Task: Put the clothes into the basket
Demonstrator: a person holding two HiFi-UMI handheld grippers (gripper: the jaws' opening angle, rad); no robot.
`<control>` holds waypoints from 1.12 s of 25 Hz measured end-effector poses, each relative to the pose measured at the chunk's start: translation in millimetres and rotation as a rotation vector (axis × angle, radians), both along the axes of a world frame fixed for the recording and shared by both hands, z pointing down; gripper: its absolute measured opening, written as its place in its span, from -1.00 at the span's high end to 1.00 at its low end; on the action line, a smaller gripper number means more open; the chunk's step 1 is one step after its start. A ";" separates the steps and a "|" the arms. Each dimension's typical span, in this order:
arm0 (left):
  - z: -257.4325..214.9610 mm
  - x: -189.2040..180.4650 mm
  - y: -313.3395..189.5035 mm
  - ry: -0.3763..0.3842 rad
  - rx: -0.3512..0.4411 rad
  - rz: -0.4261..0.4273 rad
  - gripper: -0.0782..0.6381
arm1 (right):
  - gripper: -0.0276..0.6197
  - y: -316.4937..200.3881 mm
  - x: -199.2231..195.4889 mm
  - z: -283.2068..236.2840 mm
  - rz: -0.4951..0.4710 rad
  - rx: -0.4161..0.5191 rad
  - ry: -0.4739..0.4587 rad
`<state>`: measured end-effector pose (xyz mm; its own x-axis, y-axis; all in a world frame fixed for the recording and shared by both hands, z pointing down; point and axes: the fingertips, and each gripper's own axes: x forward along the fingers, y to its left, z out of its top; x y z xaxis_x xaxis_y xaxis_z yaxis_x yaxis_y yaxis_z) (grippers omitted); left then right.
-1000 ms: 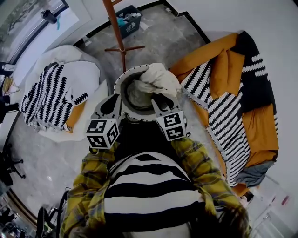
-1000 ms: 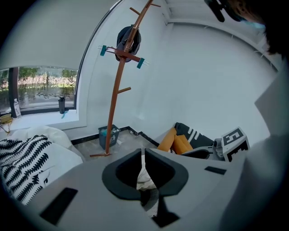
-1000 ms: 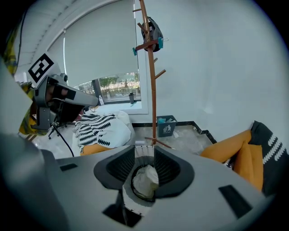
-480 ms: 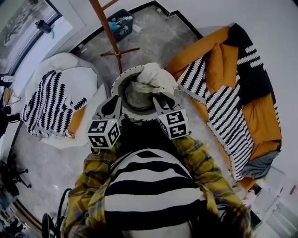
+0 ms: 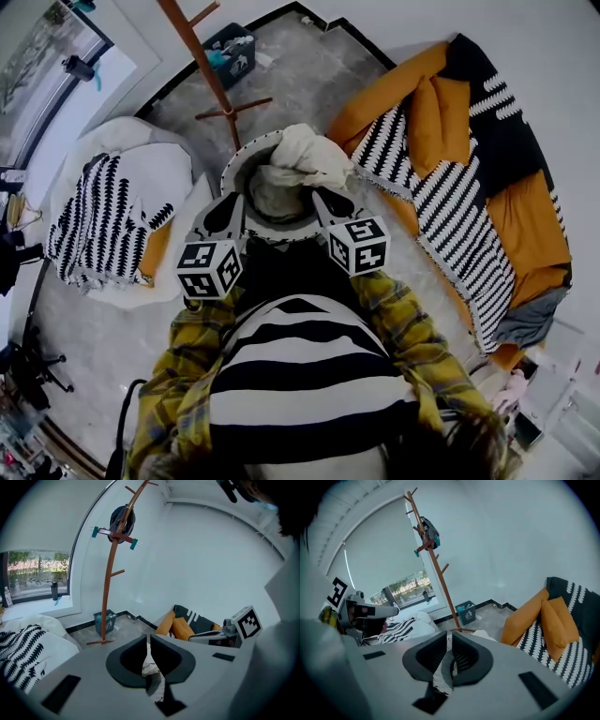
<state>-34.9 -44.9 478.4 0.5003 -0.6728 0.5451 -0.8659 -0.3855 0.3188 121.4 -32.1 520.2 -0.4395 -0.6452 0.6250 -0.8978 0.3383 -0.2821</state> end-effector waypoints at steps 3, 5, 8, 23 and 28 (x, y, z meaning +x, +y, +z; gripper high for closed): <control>1.9 -0.2 3.2 -0.005 -0.004 0.003 0.68 | 0.78 2.4 5.5 0.0 0.042 -0.014 -0.033; 3.1 0.0 4.5 -0.006 -0.008 0.004 0.68 | 0.80 3.8 9.1 0.1 0.062 -0.019 -0.042; 4.0 1.8 5.6 -0.007 -0.013 0.008 0.68 | 0.82 6.0 13.6 0.6 0.082 -0.029 -0.050; 9.2 0.1 7.7 -0.007 -0.031 -0.001 0.68 | 0.83 8.9 12.9 7.0 0.073 -0.057 -0.050; 10.8 -0.5 7.9 -0.003 -0.040 -0.003 0.68 | 0.83 8.3 11.3 6.4 0.070 -0.062 -0.049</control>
<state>-35.4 -37.0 489.2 0.4967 -0.6520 0.5729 -0.8679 -0.3703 0.3310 132.7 -23.7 526.7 -0.4260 -0.6361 0.6434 -0.9031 0.2562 -0.3446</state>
